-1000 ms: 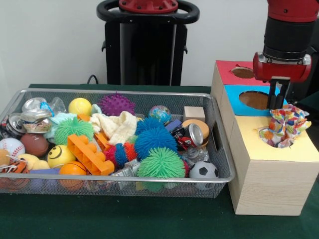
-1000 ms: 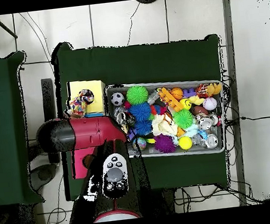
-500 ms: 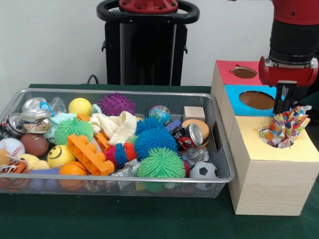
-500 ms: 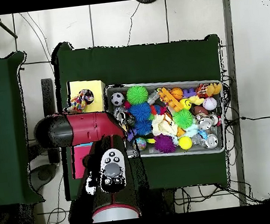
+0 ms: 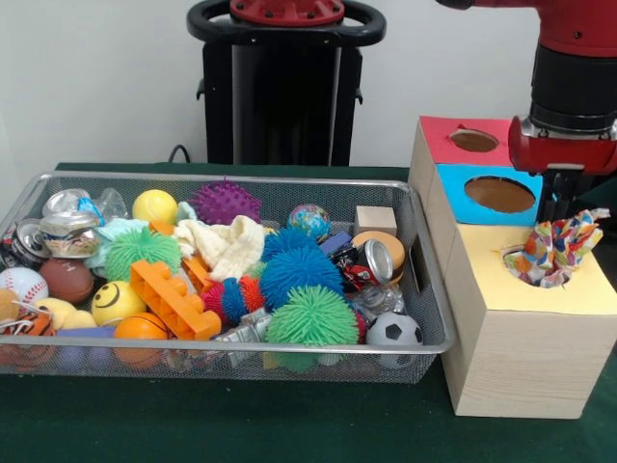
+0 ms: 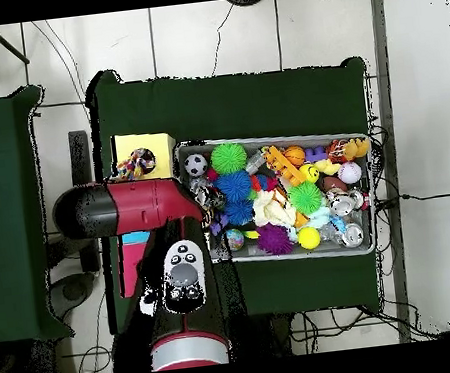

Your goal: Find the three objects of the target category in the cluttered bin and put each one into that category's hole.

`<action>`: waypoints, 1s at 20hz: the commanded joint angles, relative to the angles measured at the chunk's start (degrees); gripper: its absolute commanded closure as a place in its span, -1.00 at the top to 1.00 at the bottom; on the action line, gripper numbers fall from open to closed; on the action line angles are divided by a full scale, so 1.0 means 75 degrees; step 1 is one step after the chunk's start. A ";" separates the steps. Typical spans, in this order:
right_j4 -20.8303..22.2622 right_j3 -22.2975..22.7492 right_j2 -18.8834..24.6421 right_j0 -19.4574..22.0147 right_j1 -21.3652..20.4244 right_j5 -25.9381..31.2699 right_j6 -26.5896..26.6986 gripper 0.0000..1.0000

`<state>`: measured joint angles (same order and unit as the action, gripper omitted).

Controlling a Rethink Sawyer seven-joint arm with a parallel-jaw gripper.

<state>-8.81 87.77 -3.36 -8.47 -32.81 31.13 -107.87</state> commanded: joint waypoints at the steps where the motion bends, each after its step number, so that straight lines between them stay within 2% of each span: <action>1: 0.0034 -0.1268 0.0263 0.0203 0.1227 -0.0816 -0.1015 -1.00; 8: 0.0080 -0.1488 0.0427 0.0403 0.1304 -0.1085 -0.0953 -1.00; 20: 0.0118 -0.1856 0.0356 0.0403 0.1030 -0.0102 -0.0912 -1.00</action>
<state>-8.24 82.17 -3.52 -8.26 -30.50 39.62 -107.87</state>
